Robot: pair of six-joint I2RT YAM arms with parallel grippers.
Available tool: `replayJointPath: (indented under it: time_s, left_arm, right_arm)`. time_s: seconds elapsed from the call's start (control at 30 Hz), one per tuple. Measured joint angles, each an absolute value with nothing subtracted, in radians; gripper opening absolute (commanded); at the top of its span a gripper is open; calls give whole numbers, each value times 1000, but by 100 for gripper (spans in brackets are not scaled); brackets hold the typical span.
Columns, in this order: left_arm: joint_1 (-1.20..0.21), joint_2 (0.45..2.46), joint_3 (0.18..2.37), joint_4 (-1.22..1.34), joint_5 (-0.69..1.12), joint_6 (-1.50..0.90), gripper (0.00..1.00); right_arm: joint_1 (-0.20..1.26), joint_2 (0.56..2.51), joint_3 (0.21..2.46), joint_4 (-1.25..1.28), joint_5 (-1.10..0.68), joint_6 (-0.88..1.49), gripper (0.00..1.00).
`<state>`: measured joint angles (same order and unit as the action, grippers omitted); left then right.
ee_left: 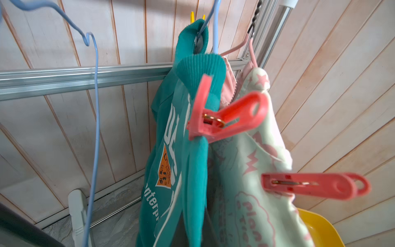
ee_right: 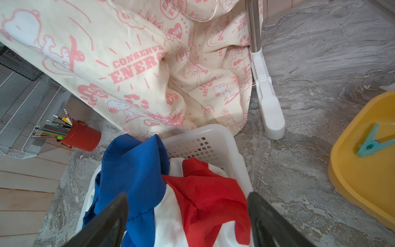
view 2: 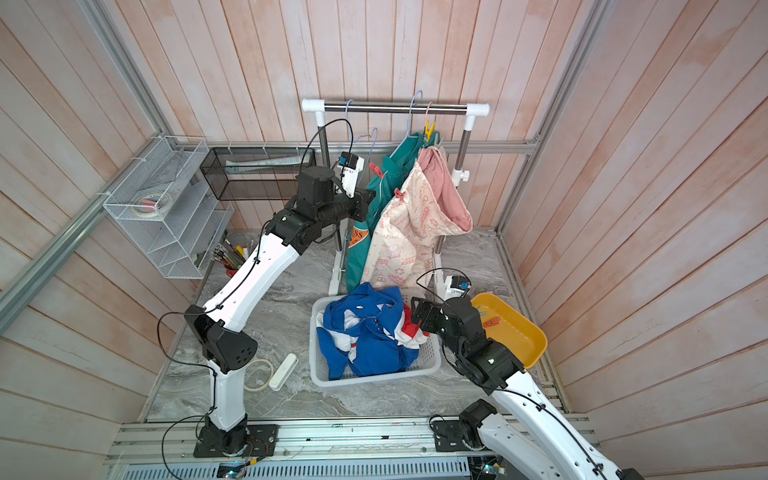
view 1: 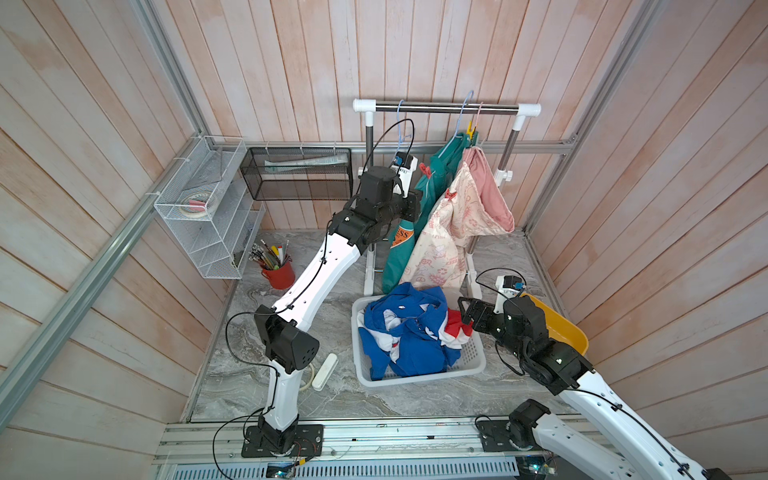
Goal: Remove the clothespins securing jackets to the hanger
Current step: Pick up the hanger from the clothesline.
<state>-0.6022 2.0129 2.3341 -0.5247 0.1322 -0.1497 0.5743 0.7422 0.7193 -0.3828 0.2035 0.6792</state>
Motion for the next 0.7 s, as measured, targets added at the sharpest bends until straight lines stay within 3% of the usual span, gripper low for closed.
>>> replayJointPath:
  time_s: [0.17,0.7]
  left_arm:
    - [-602,1954,2306,-536,105,-136,0]
    - [-598,1471,1983,-606,70,-81,0]
  right_arm:
    - [561,746,734,-384,195,664,90]
    - [431,836,844,-336,46,593,89]
